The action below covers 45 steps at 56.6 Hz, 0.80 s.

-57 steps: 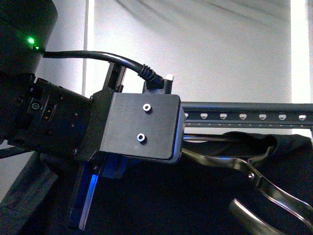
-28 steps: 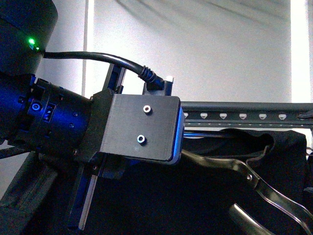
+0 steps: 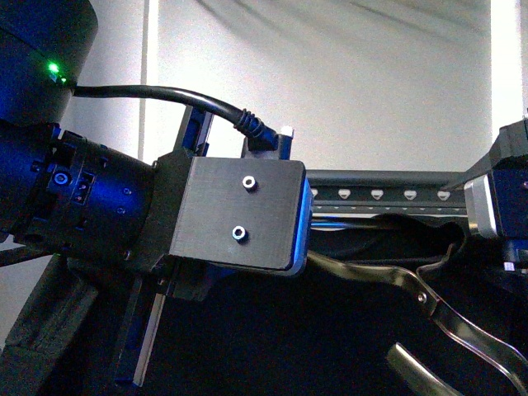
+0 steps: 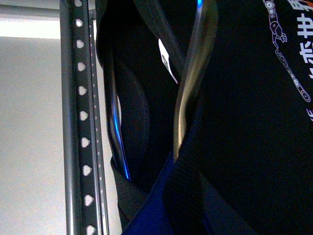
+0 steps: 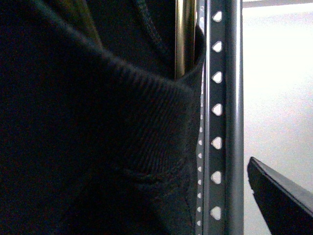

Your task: Hang clothes on hanger

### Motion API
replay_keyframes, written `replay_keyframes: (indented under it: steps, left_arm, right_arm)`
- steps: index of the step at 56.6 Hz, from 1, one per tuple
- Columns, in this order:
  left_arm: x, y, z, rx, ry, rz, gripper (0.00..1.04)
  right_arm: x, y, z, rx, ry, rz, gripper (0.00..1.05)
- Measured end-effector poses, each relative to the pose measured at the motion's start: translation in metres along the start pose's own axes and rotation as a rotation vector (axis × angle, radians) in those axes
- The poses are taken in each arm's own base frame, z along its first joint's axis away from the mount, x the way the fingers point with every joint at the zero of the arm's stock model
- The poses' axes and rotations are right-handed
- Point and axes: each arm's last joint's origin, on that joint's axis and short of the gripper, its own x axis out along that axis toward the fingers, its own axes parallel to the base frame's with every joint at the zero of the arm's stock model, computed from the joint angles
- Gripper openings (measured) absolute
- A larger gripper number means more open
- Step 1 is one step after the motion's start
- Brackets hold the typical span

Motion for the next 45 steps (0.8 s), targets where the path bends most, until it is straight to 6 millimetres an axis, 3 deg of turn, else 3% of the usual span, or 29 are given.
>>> replay_keyframes:
  steps: [32,36,45]
  left_arm:
    - [0.000,0.000,0.000,0.000,0.000,0.000,0.05]
    - [0.000,0.000,0.000,0.002,-0.002,0.002,0.16]
    - [0.000,0.001,0.000,0.003,-0.004,0.003,0.47]
  right_arm:
    - [-0.007,0.013,-0.014,0.124,0.015,0.020,0.15]
    - [-0.010,0.020,-0.015,0.158,0.016,0.042,0.07]
    - [-0.024,0.055,-0.023,0.280,0.049,0.164,0.05]
